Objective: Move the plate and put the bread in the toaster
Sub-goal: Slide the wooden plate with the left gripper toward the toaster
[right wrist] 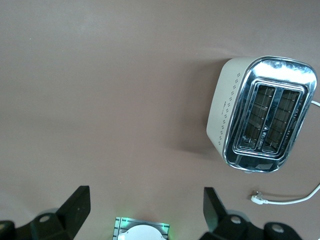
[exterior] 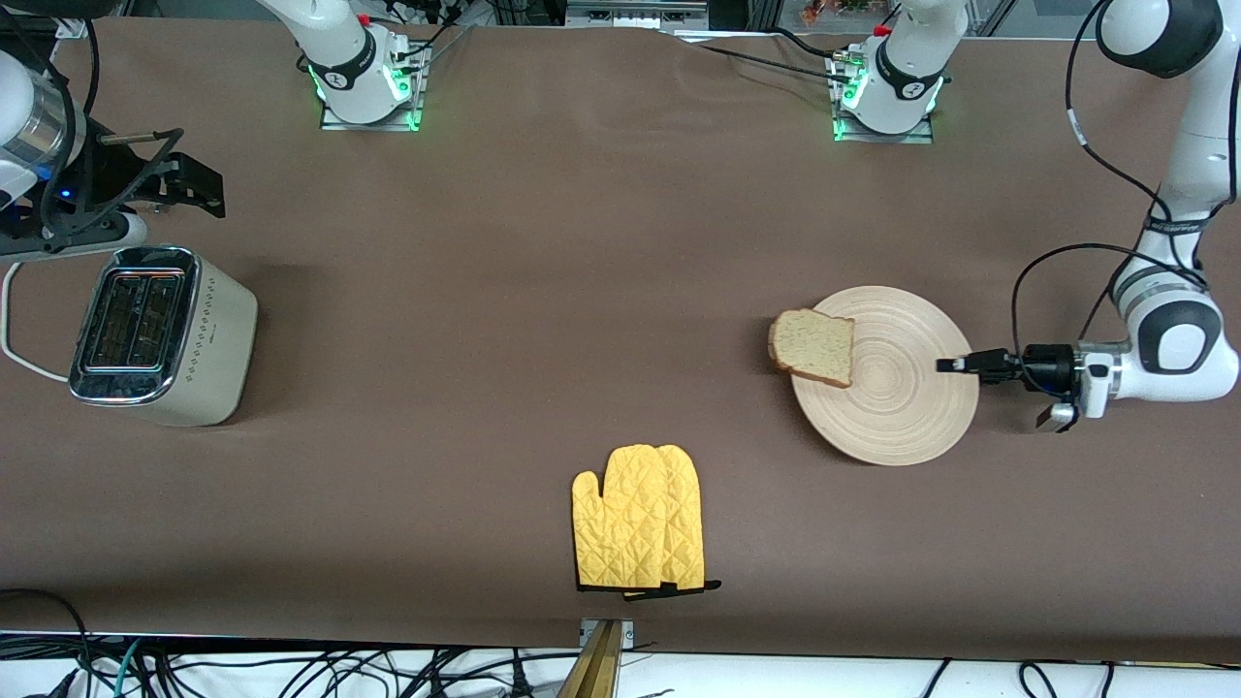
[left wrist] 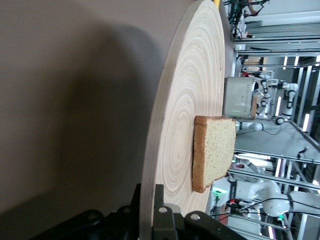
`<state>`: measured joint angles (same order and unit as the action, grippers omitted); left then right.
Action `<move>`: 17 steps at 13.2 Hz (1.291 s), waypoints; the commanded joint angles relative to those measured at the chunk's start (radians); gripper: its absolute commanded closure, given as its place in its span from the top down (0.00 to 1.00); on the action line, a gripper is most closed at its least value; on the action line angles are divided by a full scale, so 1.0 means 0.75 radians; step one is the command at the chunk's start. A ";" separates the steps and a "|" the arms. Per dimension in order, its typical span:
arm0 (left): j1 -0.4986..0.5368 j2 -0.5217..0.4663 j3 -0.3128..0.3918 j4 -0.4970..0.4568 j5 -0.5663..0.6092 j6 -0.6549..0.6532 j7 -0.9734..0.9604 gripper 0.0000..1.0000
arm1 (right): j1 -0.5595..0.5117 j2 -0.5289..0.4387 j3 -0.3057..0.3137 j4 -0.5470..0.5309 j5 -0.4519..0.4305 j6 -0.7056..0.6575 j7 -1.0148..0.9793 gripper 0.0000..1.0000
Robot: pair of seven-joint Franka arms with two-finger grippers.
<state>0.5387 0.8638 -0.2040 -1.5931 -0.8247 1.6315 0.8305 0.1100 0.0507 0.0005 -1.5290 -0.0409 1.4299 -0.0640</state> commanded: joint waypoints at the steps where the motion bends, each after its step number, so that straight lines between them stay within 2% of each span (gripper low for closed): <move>1: -0.157 -0.016 -0.010 -0.005 -0.105 0.094 -0.109 0.00 | -0.001 -0.008 0.001 0.010 -0.023 -0.019 -0.045 1.00; 4: -0.327 -0.017 -0.020 -0.035 -0.227 0.207 -0.121 0.00 | 0.001 -0.006 0.003 0.010 -0.025 -0.019 -0.048 1.00; 6: -0.393 -0.023 -0.071 -0.109 -0.358 0.297 -0.107 0.00 | 0.003 -0.006 0.003 0.010 -0.025 -0.017 -0.048 1.00; 9: -0.409 -0.023 -0.265 -0.199 -0.396 0.483 -0.103 0.00 | -0.001 -0.004 0.001 0.010 -0.023 -0.019 -0.052 1.00; 12: -0.411 -0.068 -0.437 -0.387 -0.398 0.765 -0.077 0.00 | 0.001 -0.004 0.001 0.010 -0.025 -0.019 -0.050 1.00; 13: -0.413 -0.064 -0.464 -0.400 -0.398 0.812 -0.064 0.00 | 0.001 -0.004 0.001 0.008 -0.025 -0.019 -0.050 1.00; 17: -0.420 -0.027 -0.464 -0.400 -0.396 0.801 0.046 0.00 | 0.001 0.018 0.001 0.008 -0.023 -0.017 -0.056 1.00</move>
<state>0.2038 0.8611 -0.5416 -1.8710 -1.0828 2.2519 0.7833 0.1100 0.0601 0.0002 -1.5293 -0.0470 1.4292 -0.0900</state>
